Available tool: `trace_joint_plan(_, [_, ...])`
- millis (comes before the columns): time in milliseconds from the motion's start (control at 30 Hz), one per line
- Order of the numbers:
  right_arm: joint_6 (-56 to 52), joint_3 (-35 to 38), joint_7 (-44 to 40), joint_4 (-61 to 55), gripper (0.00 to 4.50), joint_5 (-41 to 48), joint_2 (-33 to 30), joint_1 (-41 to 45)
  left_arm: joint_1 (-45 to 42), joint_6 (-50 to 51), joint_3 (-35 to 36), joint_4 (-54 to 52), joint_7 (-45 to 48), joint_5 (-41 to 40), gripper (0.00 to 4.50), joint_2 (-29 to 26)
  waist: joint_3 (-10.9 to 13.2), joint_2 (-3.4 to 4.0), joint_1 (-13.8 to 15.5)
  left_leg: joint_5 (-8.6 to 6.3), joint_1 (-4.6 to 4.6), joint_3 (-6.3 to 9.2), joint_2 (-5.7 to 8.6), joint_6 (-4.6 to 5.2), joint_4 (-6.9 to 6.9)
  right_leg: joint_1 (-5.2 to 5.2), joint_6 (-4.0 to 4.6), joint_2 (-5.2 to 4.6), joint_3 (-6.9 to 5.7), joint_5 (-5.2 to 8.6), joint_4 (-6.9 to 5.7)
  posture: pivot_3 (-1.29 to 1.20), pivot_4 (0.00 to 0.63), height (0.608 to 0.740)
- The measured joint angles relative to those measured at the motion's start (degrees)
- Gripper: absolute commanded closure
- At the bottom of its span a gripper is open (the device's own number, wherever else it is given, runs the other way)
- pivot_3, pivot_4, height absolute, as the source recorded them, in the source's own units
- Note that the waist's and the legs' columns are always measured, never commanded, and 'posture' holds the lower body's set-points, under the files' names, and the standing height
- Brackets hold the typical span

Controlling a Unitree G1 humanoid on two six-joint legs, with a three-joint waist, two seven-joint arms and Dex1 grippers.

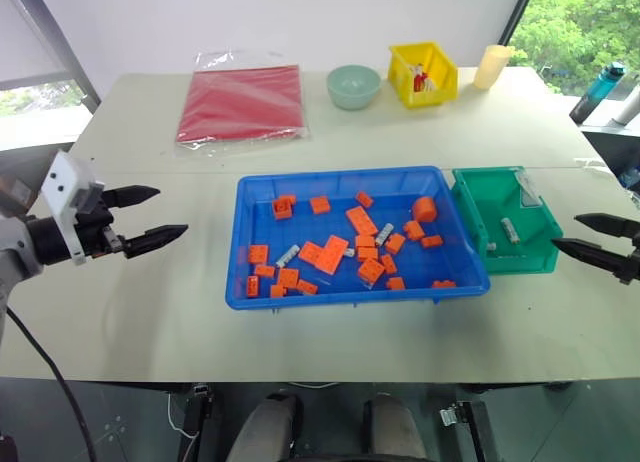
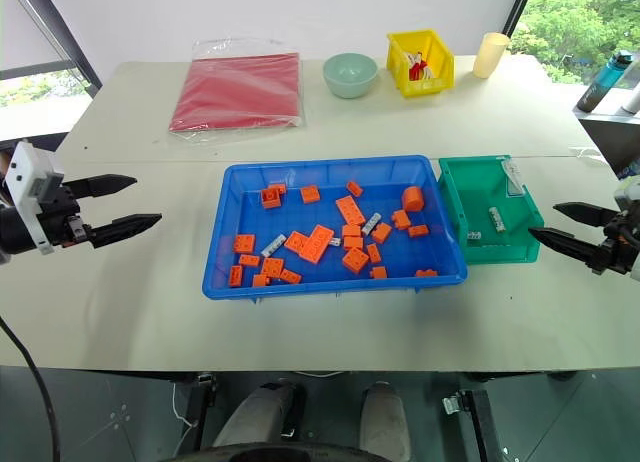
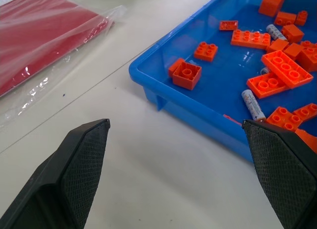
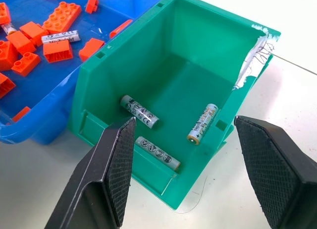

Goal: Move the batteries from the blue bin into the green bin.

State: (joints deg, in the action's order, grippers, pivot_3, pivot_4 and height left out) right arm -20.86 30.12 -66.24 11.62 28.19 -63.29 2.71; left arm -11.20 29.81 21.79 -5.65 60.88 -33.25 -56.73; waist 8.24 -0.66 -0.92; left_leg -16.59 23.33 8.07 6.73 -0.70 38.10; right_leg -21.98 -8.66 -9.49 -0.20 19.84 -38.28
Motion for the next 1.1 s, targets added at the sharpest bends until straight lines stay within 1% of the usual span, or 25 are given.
trace_joint_plan(200, [0.0, -0.2, 0.7, 1.1, 1.25, -0.5, 0.1, 1.3, -0.1, -0.1, -0.2, -0.2, -0.3, 0.2, 0.0, 0.0, 0.0, 0.0, 0.0, 0.0, 0.0, 0.0, 0.0, 0.0, 0.0, -0.01, 0.0, 0.0, 0.0, 0.0, 0.0, 0.0, 0.15, 0.717])
trace_joint_plan(233, [0.1, -0.5, 0.7, 1.2, 0.98, -0.6, 0.1, 1.6, -0.2, -0.1, -0.3, -0.2, -0.6, 0.2, 0.0, 0.0, 0.0, 0.01, 0.0, 0.0, 0.0, 0.0, 0.0, 0.0, 0.0, -0.01, 0.0, 0.0, 0.0, 0.0, -0.01, 0.0, 0.15, 0.717])
trace_joint_plan(433, [-1.7, -0.7, 0.1, 1.3, 0.98, -0.5, 0.0, 2.8, -0.2, 1.9, -0.3, -1.2, -0.7, -1.2, 0.0, 0.1, 0.0, 0.02, 0.0, 0.0, 0.0, -0.01, 0.0, 0.0, 0.0, -0.01, 0.0, 0.0, 0.0, 0.0, -0.01, 0.0, 0.15, 0.717])
trace_joint_plan(500, [-1.7, -1.7, 0.2, 1.2, 0.98, -0.9, -0.1, 4.6, -0.2, 1.9, -0.3, -1.8, -0.7, -1.2, 0.0, 0.1, 0.0, 0.02, -0.1, 0.0, 0.0, -0.01, -0.01, 0.0, 0.01, -0.01, 0.0, 0.0, 0.0, 0.0, -0.01, 0.0, 0.15, 0.717])
trace_joint_plan(567, [-1.7, -3.2, -0.1, 0.9, 0.98, -1.0, -0.2, 6.4, -0.3, 2.0, -0.6, -2.3, -0.6, -1.2, 0.0, 0.1, 0.0, 0.03, -0.1, 0.0, 0.0, -0.01, -0.03, 0.0, 0.0, -0.03, 0.0, 0.02, 0.0, 0.0, -0.01, 0.0, 0.15, 0.717])
trace_joint_plan(667, [-2.2, -9.1, -1.9, -1.5, 0.98, -1.0, -0.2, 12.9, -1.1, 2.5, -1.7, -3.3, 0.5, -1.4, 0.0, 0.0, 0.1, 0.15, -0.5, 0.0, 0.01, -0.09, -0.06, 0.0, 0.0, -0.07, 0.0, 0.02, 0.0, 0.0, -0.02, 0.0, 0.15, 0.717])
trace_joint_plan(733, [-2.8, -15.7, -4.2, -2.6, 0.98, -1.2, 0.3, 21.6, -1.9, 3.4, -2.8, -4.6, 2.0, -2.4, 0.0, -0.2, 0.2, 0.28, -0.9, 0.0, 0.03, -0.11, -0.08, -0.01, 0.0, -0.11, 0.0, 0.03, 0.0, 0.0, -0.04, 0.0, 0.15, 0.717])
trace_joint_plan(800, [-3.4, -21.6, -6.3, -4.4, 0.98, -1.7, 2.7, 30.8, -2.6, 4.0, -3.7, -6.8, 3.5, -3.5, 0.0, -0.7, 0.2, 0.28, -1.5, 0.01, 0.1, -0.1, -0.12, -0.01, -0.03, -0.21, 0.0, 0.05, -0.01, 0.0, -0.05, 0.0, 0.15, 0.717])
trace_joint_plan(900, [-3.6, -29.3, -9.2, -4.3, 0.98, -3.5, 8.2, 41.5, -2.9, 5.1, -5.1, -9.2, 5.5, -4.7, 0.0, -1.3, 0.2, 0.27, -1.7, 0.0, 0.12, -0.09, -0.12, -0.01, -0.09, -0.27, 0.0, 0.04, -0.01, 0.0, -0.05, 0.0, 0.15, 0.717])
trace_joint_plan(1000, [-3.0, -36.7, -11.3, -1.3, 0.98, -6.5, 16.4, 50.1, -1.9, 5.7, -6.0, -11.6, 7.2, -5.0, 0.0, -2.0, 0.2, 0.26, -1.9, 0.0, 0.13, -0.08, -0.12, -0.02, -0.1, -0.32, 0.0, 0.05, -0.01, 0.0, -0.1, 0.0, 0.15, 0.717])
trace_joint_plan(1100, [0.1, -42.7, -13.0, 2.9, 0.98, -9.4, 25.2, 55.8, -0.6, 5.9, -6.7, -13.9, 8.5, -5.2, 0.0, -2.8, 0.2, 0.25, -2.3, 0.01, 0.14, -0.03, -0.12, -0.02, -0.09, -0.35, 0.0, 0.05, -0.01, 0.0, -0.17, 0.0, 0.15, 0.717])
